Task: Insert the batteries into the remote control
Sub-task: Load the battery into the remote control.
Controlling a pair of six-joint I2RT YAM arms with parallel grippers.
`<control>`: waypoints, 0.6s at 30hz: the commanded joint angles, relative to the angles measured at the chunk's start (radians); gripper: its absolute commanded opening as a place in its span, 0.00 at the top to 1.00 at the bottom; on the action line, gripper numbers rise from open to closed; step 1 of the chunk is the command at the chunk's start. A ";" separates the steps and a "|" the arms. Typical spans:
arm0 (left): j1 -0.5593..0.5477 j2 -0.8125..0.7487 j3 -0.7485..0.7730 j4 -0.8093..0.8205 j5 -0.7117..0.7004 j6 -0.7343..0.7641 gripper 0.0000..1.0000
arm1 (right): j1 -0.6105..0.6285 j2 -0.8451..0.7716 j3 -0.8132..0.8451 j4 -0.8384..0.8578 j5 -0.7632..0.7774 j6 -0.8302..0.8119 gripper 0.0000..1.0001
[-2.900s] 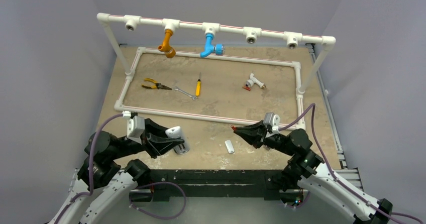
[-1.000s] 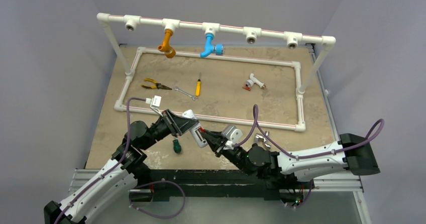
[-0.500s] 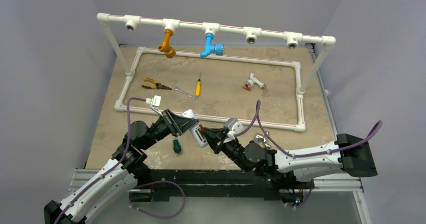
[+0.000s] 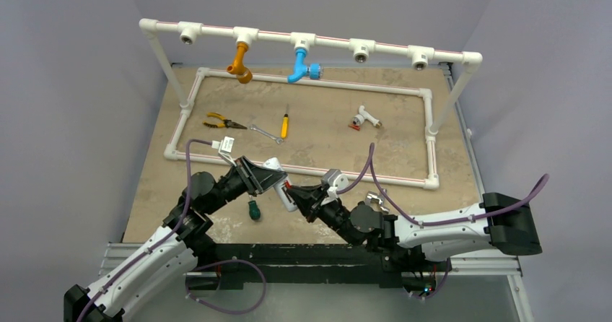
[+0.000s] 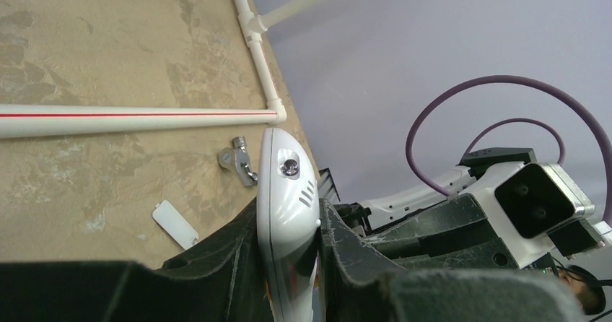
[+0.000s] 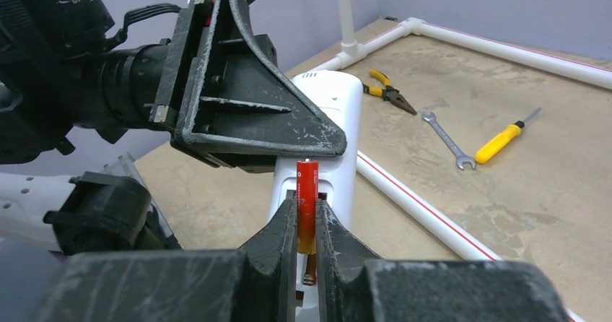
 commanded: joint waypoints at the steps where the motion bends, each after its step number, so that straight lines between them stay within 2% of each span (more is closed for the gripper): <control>1: 0.004 0.001 -0.008 0.077 -0.007 -0.014 1.00 | -0.006 0.013 0.004 0.016 -0.038 0.024 1.00; 7: 0.005 -0.003 -0.010 0.081 -0.004 -0.016 1.00 | -0.005 0.021 -0.008 0.017 0.007 0.037 0.98; 13: 0.005 -0.012 -0.012 0.071 -0.007 -0.016 1.00 | -0.005 0.007 -0.029 0.019 0.045 0.028 0.93; 18: 0.004 -0.006 -0.013 0.073 -0.007 -0.016 1.00 | -0.006 -0.003 -0.027 0.015 0.042 -0.003 0.94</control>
